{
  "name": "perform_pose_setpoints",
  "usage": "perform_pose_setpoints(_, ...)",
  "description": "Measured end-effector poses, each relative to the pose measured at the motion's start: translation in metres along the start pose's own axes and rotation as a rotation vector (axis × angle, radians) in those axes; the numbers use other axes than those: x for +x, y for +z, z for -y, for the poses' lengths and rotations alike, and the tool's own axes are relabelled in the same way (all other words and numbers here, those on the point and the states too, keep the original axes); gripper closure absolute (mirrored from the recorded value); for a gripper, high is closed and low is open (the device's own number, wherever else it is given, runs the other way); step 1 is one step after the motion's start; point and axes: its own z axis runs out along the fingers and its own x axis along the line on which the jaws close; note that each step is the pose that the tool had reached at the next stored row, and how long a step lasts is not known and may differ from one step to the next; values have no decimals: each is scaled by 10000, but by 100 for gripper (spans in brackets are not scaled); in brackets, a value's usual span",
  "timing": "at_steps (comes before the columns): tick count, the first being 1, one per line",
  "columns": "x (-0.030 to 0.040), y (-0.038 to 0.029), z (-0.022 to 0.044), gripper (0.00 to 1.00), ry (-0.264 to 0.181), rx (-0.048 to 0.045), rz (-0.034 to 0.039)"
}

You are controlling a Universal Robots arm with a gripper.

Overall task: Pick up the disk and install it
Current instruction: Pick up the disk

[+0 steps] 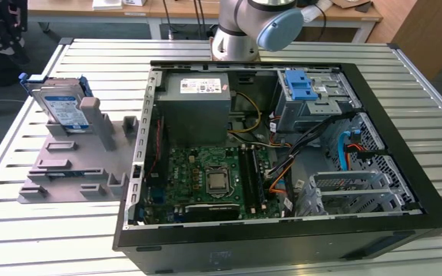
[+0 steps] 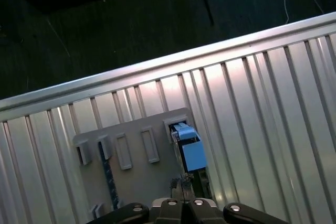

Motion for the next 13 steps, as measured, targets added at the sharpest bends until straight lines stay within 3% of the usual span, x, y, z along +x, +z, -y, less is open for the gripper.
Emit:
perform_pose_setpoints(5,0,2,1,89,-349,152,39)
perform_pose_setpoints(13,0,3,-1,89,-415,160,41)
